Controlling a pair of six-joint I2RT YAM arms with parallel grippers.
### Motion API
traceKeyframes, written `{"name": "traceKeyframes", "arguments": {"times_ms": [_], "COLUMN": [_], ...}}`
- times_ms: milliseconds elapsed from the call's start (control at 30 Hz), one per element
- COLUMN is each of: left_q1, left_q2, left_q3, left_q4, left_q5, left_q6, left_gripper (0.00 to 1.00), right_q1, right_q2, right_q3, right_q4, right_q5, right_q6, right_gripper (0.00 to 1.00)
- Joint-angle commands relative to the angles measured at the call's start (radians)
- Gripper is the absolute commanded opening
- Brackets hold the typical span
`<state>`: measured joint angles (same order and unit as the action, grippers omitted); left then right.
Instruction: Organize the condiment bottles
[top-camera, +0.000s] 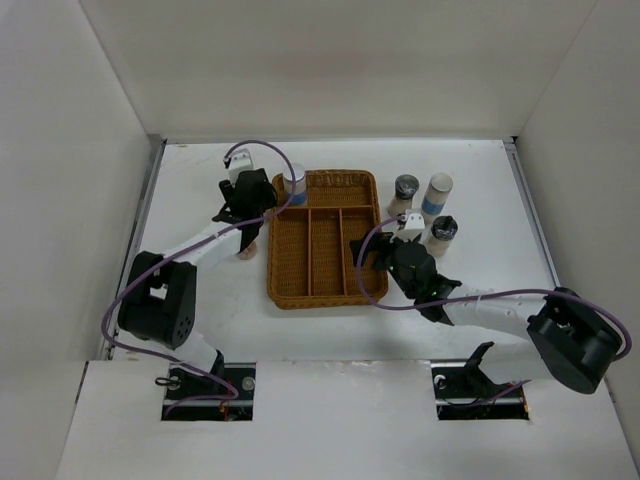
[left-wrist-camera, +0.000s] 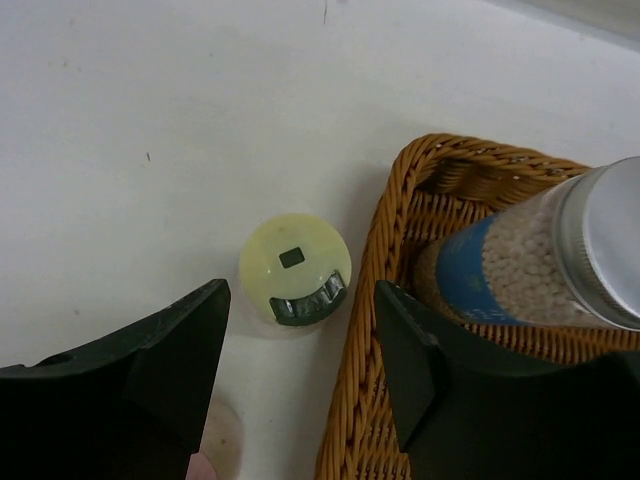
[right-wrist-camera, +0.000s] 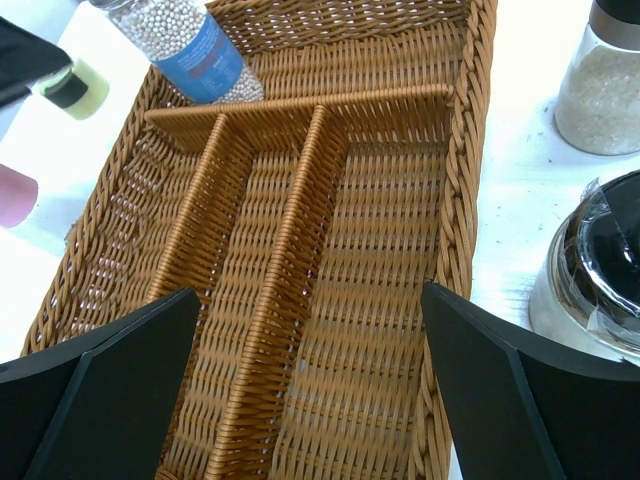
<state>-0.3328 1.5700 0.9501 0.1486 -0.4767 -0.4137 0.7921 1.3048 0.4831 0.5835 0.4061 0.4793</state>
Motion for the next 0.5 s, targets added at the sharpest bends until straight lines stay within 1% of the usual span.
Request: {"name": "traceKeyframes", "arguments": {"times_ms": [0,133,267,367,467], "left_q1": [0.019,0.031,0.035,0.025,0.016], "left_q2": [0.019,0.053,0.062,0.032,-0.01], "left_q3": [0.042,0.049,0.05,0.039,0.035], "left_q4": [0.017,0.023,0.039,0.06,0.062], "left_q5": [0.018,0.013,0.01,-0.005,-0.028], "left_q6": [-0.017,-0.022,-0.03,-0.024,-0.005], "left_gripper": [0.57,0.53,0.41,0.35,0.33], "right_q1": [-0.004,-0.004,-0.004,-0.004,-0.004], "right_q2": [0.005,0.01,0.005,0.014,0.017], "right_q3": [0.037,0.035,0.031,0.037,0.037], "right_q4": [0.032,0.032,0.041,0.032,0.042], "right_q5": [-0.013,-0.015,-0.016,-0.023,-0.023], "right_q6": [0.002,0.007,0.002,0.004,0.002], "right_gripper": [1.0,1.0,1.0,1.0,1.0]}}
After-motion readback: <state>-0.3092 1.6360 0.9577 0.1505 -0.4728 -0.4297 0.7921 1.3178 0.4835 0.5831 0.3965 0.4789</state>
